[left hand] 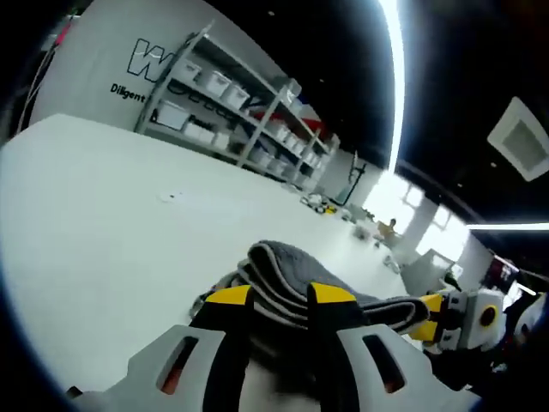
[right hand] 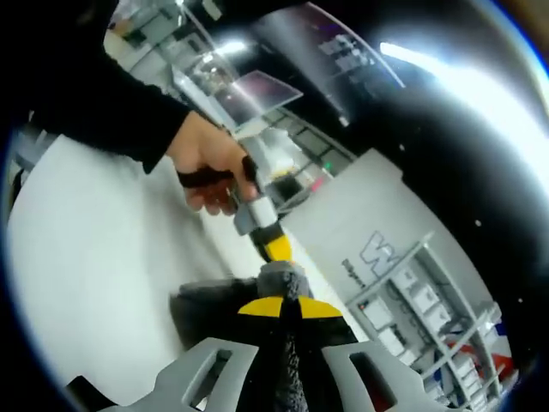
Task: Open the folded towel by lifting each exposed corner and separating the folded layers until the towel lies flat within the target outline without major curled edges
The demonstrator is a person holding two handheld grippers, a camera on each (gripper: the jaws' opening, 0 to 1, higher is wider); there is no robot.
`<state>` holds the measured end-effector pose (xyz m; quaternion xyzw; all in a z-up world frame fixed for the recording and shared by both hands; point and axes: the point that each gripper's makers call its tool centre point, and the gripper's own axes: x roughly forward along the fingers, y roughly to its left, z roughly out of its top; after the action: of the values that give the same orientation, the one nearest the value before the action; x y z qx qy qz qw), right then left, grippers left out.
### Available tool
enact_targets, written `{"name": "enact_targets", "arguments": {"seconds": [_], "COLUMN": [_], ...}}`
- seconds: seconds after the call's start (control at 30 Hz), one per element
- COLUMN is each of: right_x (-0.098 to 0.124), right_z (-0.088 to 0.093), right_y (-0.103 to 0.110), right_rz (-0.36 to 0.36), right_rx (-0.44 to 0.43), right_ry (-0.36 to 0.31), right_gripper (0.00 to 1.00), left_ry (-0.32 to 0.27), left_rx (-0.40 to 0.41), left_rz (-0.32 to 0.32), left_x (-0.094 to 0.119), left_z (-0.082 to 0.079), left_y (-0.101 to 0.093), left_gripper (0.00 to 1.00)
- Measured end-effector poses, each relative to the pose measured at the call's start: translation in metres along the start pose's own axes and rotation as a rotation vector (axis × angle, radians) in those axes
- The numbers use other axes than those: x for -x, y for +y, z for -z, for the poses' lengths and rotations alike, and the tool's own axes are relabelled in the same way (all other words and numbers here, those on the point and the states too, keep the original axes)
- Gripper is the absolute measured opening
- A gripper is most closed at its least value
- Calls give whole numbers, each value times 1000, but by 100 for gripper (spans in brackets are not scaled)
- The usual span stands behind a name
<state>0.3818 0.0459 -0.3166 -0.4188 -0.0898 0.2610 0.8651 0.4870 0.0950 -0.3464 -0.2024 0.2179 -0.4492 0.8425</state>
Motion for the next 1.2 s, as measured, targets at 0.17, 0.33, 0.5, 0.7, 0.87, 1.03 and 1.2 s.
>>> {"name": "enact_targets", "arguments": {"seconds": [0.17,0.33,0.5,0.7,0.87,1.03,1.2], "right_x": [0,1,1,2,2,2,3], "right_z": [1,1,0,-1,-1,-4,-3], "right_y": [-4,-4,-1,5,12,16,16], "right_rz": [13,18,10,-1,-17,-26,-27], "right_rx": [-11,-12,-3,19,51,77,77], "right_ry": [0,-1,-7,-16,-21,-29,-32], "right_gripper": [0,0,0,0,0,0,0], "left_ry": [19,54,66,6,-24,-38,-35], "left_rx": [16,13,69,156,181,173,94], "left_rz": [35,87,134,129,92,47,2], "left_x": [5,6,-5,-19,-27,-34,-38], "left_z": [6,18,25,10,1,-4,-7], "left_y": [-2,-11,-18,-12,-4,1,-1], "left_gripper": [26,29,28,28,29,29,16]}}
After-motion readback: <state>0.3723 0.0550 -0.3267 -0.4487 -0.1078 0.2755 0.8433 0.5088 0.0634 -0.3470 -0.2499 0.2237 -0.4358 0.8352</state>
